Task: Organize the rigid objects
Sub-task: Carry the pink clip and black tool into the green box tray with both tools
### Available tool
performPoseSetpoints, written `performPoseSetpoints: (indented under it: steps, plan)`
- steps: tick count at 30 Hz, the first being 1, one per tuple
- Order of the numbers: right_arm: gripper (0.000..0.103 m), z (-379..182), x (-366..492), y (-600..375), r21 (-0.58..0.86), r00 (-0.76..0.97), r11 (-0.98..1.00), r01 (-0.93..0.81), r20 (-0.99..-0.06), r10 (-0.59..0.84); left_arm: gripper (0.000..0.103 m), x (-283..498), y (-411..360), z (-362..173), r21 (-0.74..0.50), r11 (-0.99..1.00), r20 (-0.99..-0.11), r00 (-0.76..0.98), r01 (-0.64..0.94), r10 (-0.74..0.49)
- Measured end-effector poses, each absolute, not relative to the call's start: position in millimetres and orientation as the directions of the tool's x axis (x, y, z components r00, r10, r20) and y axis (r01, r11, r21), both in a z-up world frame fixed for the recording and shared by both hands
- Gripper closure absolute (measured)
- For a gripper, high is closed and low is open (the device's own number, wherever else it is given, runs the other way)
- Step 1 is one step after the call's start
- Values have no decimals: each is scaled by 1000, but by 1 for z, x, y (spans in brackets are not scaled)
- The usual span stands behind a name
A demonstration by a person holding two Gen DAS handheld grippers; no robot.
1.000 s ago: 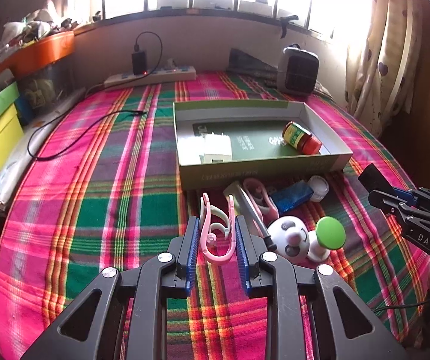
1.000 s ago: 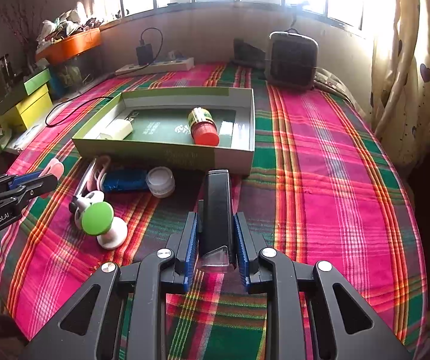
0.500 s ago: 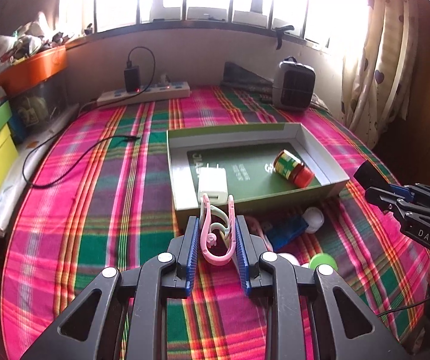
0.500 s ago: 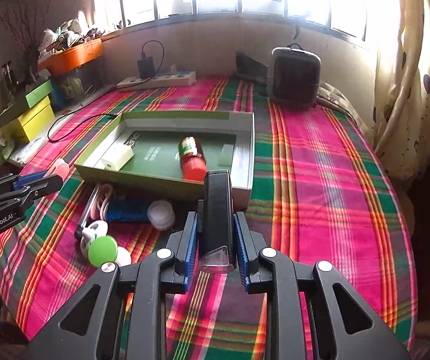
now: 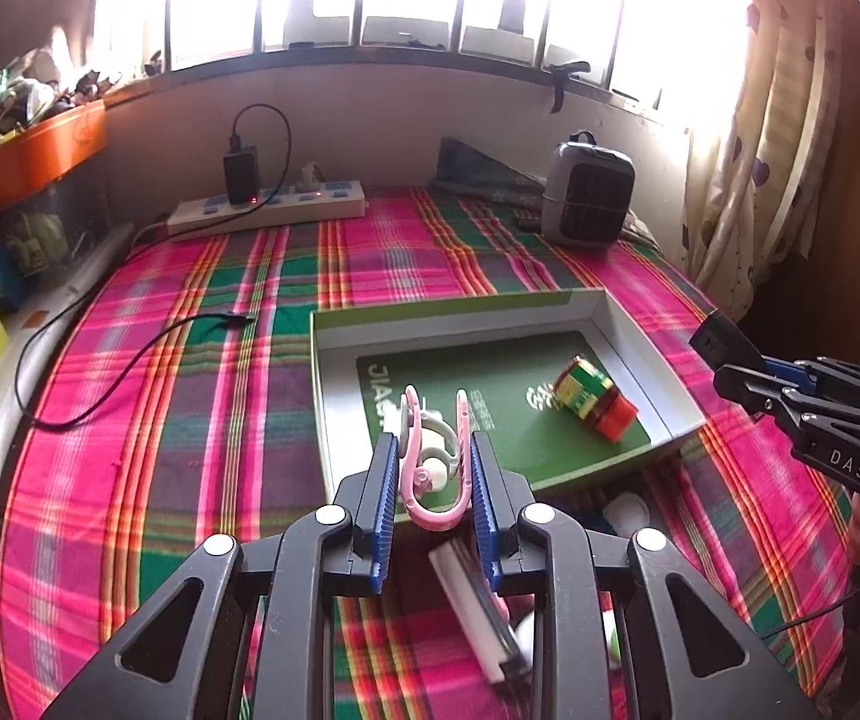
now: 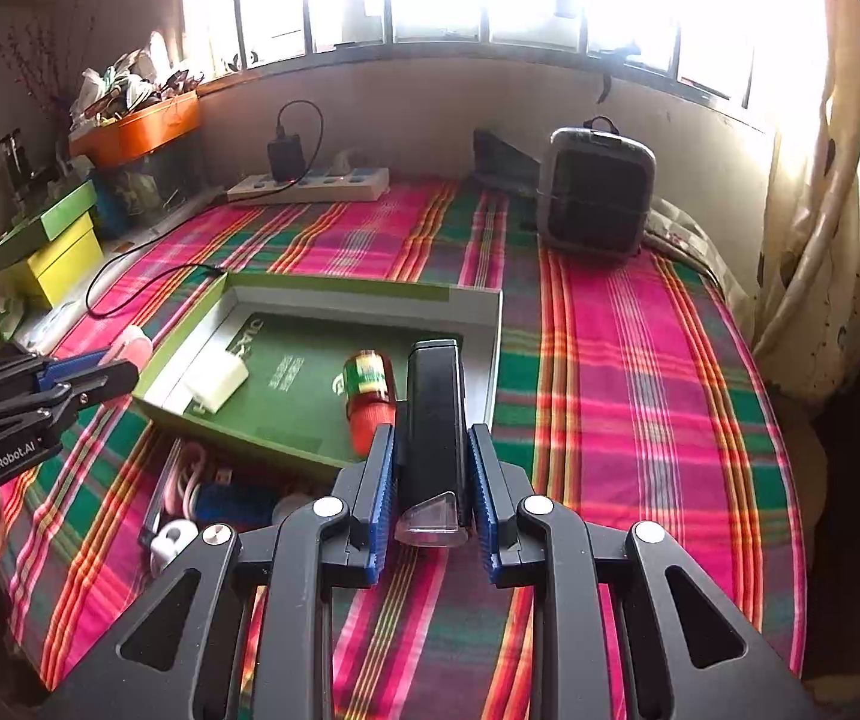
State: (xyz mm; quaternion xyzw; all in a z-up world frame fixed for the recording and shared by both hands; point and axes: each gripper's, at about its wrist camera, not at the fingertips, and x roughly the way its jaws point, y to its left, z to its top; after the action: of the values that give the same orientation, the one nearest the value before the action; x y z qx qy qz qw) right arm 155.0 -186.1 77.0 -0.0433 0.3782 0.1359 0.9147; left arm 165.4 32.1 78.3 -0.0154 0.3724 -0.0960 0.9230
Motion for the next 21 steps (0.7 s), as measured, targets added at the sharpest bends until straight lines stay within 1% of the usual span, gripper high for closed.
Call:
performPoseSetpoints:
  steps: [8,21]
  plan:
    - [78,72,183,-179,32,655,954,-300,-720,230,81,197,29,74,-106,978,-702,684,177,-200]
    - [78,51,233,-171,48,593,950,-307,-772,230,81,237,19,59,-96,976,-735,648,195,-201]
